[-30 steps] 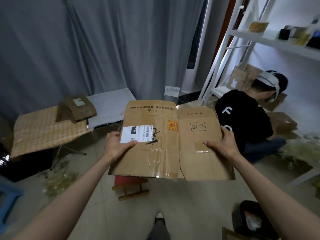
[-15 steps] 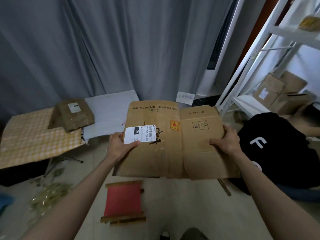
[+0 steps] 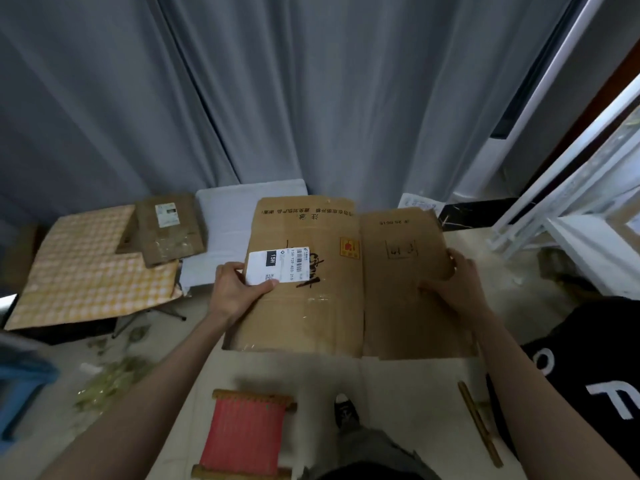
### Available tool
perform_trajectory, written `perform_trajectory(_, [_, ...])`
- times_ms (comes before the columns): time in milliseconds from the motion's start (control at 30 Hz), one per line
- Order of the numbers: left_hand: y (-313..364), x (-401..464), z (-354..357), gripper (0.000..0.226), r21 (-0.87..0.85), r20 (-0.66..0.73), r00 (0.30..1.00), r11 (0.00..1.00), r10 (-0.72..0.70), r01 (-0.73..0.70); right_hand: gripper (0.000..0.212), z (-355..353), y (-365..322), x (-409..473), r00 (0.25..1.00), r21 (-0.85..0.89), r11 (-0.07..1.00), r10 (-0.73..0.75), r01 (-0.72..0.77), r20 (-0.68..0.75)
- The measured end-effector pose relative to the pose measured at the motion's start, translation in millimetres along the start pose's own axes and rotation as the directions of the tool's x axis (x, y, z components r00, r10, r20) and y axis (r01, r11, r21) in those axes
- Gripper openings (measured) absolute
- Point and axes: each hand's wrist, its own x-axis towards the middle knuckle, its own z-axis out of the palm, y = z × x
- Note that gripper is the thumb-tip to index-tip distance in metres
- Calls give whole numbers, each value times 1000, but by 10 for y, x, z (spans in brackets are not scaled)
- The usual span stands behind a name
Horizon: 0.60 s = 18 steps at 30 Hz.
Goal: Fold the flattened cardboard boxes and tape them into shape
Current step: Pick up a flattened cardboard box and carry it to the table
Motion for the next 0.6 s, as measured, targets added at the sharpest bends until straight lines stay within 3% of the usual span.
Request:
perform_trajectory(300, [153,551,223,82,1,-59,996,997,-72,72,99,155,-139,1000,995,52,999,5,-10,98])
perform_trajectory(600, [199,1412,23,86,23,-33,996,996,-82,82,102,610,-476,1550,996,145,989,10,-23,87])
